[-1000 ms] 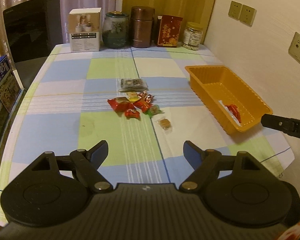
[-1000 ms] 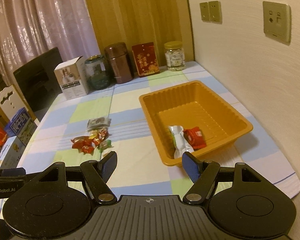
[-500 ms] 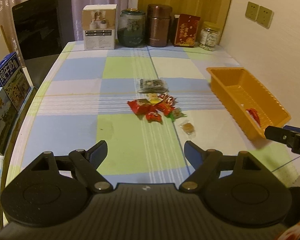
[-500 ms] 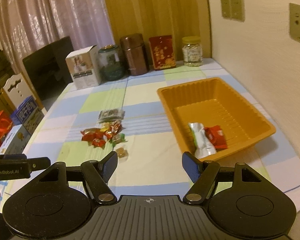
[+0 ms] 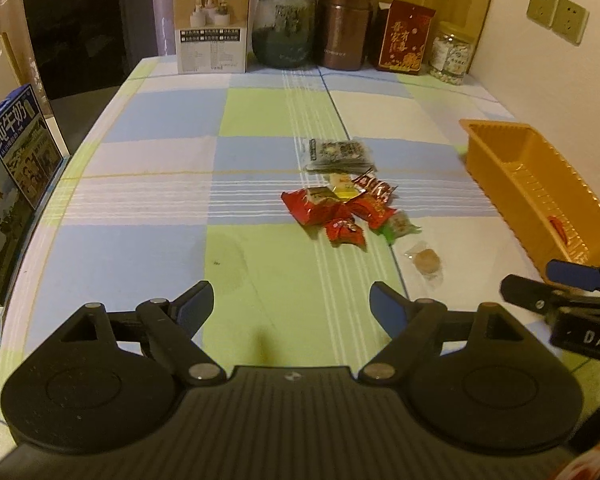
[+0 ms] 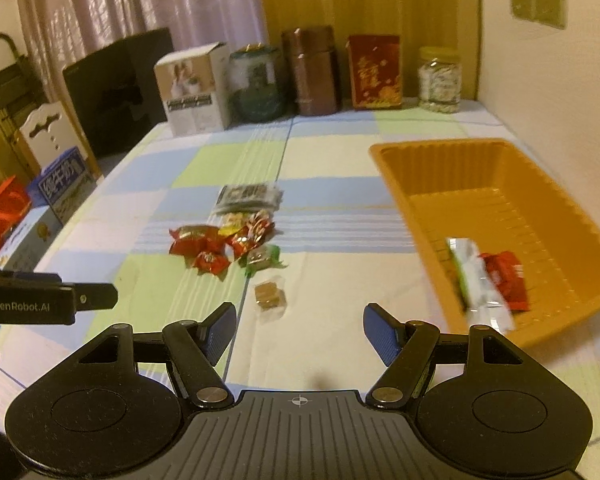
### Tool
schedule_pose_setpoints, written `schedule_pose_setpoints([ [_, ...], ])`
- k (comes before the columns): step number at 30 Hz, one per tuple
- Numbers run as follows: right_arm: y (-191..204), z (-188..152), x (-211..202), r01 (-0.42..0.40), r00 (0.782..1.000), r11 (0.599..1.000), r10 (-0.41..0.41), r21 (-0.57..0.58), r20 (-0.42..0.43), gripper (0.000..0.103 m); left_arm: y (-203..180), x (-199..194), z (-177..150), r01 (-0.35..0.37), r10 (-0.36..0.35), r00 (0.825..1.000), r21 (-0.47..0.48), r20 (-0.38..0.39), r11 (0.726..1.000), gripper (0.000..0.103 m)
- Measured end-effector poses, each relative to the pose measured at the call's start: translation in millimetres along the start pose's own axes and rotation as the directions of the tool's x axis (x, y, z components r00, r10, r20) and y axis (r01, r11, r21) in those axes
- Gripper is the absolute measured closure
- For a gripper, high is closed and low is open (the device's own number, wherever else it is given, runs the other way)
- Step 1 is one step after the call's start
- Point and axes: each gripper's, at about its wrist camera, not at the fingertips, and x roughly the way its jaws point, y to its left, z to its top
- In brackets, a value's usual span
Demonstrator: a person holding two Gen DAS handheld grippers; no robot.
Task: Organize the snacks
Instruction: 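Grasp the amber wrapped candy with the right gripper while the left gripper grasps a red candy packet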
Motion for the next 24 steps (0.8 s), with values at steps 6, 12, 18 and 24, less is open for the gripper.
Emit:
schedule_pose_setpoints([
  [6,5,3,35,-0.012,1.000,0.999,0.011,-0.032,-0.027,0.042,3,25,5,0.006,-0.007,1.000,-0.012,-0.017,1.000,0.019],
  [12,11,3,65,-0.026,0.999,0.997,0.022,-0.076,-0.049,0.054,4,42,10,0.013,-0.013,1.000,-0.016,-0.019,1.000,0.019],
  [18,16,1,87,-0.027,0.998,0.995,0.021,-0.097,-0.066,0.059,6,54,11,0.014,-0.015,1.000,-0.015,-0.028,1.000,0.019],
  [24,21,2,98,-0.004,0.999,0.990,-0.003,-0.141,-0.052,0.070,8,61,11,0.019,-0.020,0.999,-0.017,-0.029,1.000,0.019],
])
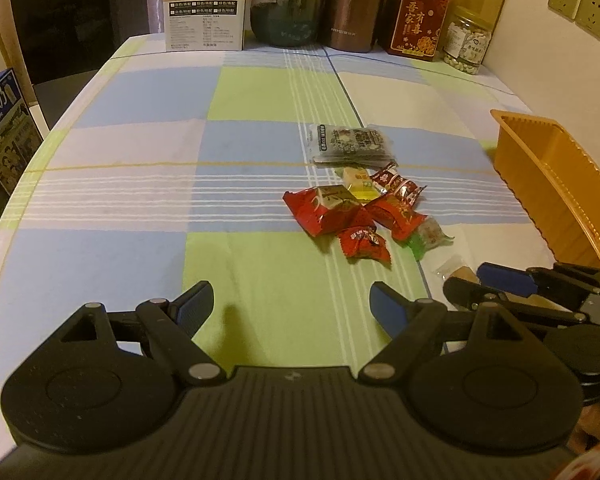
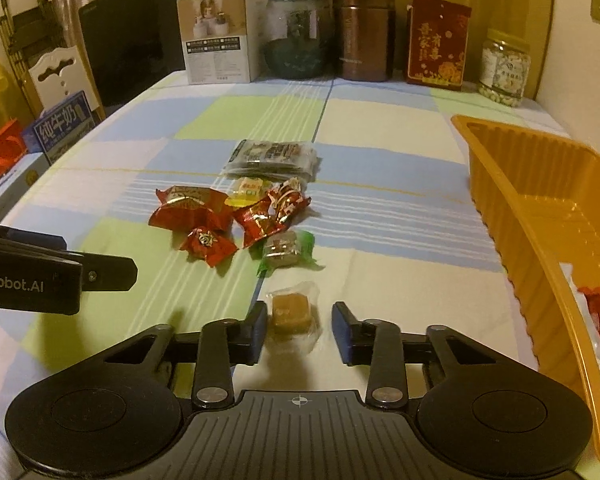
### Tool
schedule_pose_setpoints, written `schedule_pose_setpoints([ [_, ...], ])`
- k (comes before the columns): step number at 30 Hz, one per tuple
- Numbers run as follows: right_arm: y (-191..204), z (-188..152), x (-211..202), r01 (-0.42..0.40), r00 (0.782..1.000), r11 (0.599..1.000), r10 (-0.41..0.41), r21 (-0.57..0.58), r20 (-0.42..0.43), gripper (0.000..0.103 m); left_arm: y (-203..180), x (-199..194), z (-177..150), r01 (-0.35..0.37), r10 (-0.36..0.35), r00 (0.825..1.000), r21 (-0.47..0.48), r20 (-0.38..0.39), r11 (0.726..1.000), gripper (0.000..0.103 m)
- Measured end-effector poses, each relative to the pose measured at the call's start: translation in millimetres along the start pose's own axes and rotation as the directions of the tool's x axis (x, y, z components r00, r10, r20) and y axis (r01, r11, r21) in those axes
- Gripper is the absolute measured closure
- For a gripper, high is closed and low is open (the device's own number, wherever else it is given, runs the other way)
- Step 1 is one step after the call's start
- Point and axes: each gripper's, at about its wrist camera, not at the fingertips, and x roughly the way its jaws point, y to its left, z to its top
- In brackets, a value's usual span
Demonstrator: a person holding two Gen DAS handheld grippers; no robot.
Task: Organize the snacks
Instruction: 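Grasp the amber wrapped candy with the right gripper while the left gripper grasps a red candy packet, then carry both candies over the orange tray and open the left gripper to drop the red packet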
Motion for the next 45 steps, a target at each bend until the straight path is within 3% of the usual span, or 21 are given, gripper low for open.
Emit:
schedule_pose_setpoints([
  [4,4,1,3,0.006,1.000,1.000,-0.005,-0.028,0.005,0.079,-2,2,1,0.010,-0.010,1.000,0.002,0.003,1.000,0.019],
  [13,-8,4,-8,0.037,0.999,0.999,-0.038,0.017,0.039,0.081,-14,12,1,0.054,-0.055,0.998,0.036,0.017,0.998,0.021],
  [22,-30,4,-19,0.071,0.995,0.995,-0.076,0.074,0.063,0.081,-39,34,3,0.102,-0.107,0.993,0.103,0.047,0.989,0.040],
  [35,-33,0,-18,0.068,0.996,0.994,-0.073,0.083,0.060,0.081,-52,50,8,0.034,-0.049,0.994,0.147,0.098,0.989,0.077],
  [45,-28,-1,-30,0.063,0.995,0.995,-0.068,0.082,0.068,0.081,-49,26,-6,0.040,-0.048,0.996,0.107,0.072,0.993,0.080],
])
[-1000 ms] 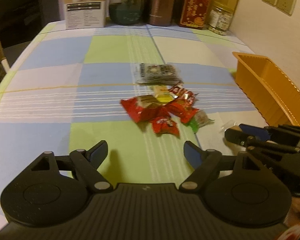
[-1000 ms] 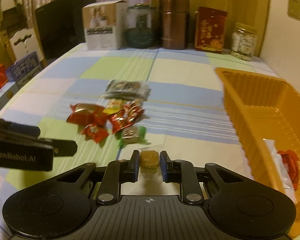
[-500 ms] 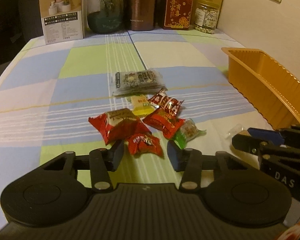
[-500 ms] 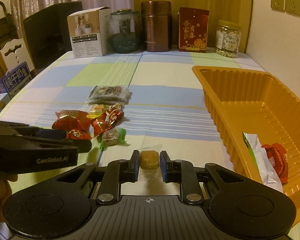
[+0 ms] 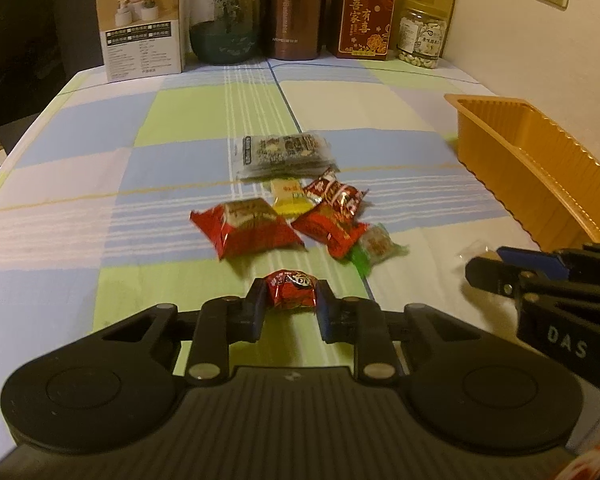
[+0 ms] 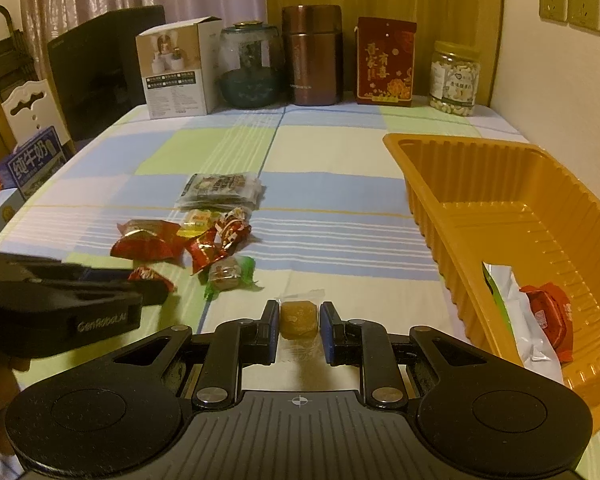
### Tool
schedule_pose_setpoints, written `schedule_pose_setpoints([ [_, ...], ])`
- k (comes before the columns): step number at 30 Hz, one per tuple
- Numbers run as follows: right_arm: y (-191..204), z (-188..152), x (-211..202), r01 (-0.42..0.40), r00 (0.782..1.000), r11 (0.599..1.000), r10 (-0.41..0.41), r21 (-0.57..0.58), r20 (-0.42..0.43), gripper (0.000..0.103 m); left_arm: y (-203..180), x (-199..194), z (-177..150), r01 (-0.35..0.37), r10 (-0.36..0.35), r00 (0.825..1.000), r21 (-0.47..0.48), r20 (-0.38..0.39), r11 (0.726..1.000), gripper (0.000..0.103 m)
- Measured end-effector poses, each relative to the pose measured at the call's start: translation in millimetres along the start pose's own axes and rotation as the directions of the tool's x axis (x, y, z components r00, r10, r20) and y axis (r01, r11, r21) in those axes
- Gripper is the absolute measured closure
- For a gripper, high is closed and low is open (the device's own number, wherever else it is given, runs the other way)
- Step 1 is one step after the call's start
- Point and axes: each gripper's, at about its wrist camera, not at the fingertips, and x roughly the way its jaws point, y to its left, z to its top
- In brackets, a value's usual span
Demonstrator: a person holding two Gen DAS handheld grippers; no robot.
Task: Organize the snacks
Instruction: 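Carry both candies over the orange tray and open the left gripper to drop the red packet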
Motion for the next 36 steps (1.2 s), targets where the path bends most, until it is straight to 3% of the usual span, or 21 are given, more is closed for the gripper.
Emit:
schedule_pose_setpoints([
  [14,3,-4,-70,0.016,0.999,0.999,-0.017,0.031,0.043,0.081,-25,-80,-12,0.028,-0.028,1.000,-0.040,0.009,0.999,0.080],
  [25,-14,-11,-134,0.070,0.994,0.995,-0.076,0.077,0.083,0.081,-65,-129,-7,0.074,-0.074,0.996,0.013,0.053,0.997,0.080],
  [36,-45,-12,-175,0.133,0.982,0.983,-0.148,0.130,0.120,0.081,-105,-147,1,0.123,-0.128,0.989,0.077,0.073,0.990,0.080],
])
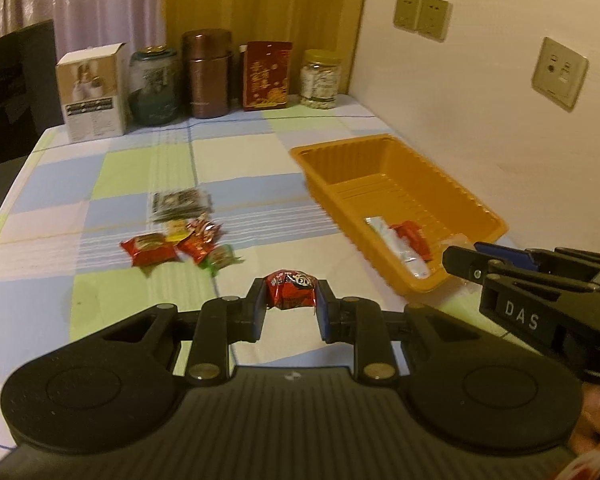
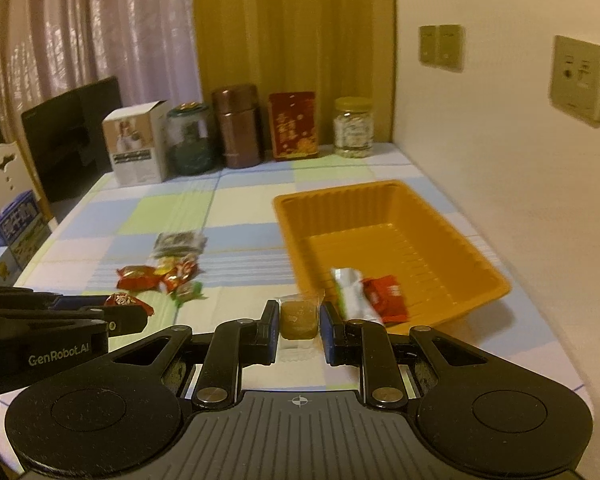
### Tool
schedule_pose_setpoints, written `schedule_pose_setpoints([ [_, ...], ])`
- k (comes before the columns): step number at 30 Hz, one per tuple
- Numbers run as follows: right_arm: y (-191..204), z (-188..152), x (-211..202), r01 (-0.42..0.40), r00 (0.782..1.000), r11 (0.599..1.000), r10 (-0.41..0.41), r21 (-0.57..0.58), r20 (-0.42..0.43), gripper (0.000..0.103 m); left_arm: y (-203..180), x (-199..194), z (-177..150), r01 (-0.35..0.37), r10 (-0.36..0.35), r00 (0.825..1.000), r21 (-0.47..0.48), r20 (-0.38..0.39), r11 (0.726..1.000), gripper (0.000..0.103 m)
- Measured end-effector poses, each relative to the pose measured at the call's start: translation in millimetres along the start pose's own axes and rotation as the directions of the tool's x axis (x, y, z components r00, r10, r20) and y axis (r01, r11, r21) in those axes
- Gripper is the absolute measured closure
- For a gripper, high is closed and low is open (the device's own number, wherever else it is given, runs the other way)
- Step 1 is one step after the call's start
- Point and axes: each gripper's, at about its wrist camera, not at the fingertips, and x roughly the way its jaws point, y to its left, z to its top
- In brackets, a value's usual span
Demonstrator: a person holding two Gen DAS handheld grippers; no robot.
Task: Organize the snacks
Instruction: 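Carry both candies over the orange tray and open the left gripper to drop the red packet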
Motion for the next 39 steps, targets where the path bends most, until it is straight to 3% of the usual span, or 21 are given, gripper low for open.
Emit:
schedule_pose_setpoints([
  [15,-48,13,-13,0.082,0.996,0.995,-0.083,0.059,0.024,0.081,-46,14,25,0.089,-0.089,0.996,0.063,0.006,0.994,0.080],
  [39,-100,31,25,0.119,0.993,0.989,-0.118,0.088,-0.018,0.081,-87,72,56,0.160,-0.157,0.987,0.088,-0.038,0.983,0.080],
])
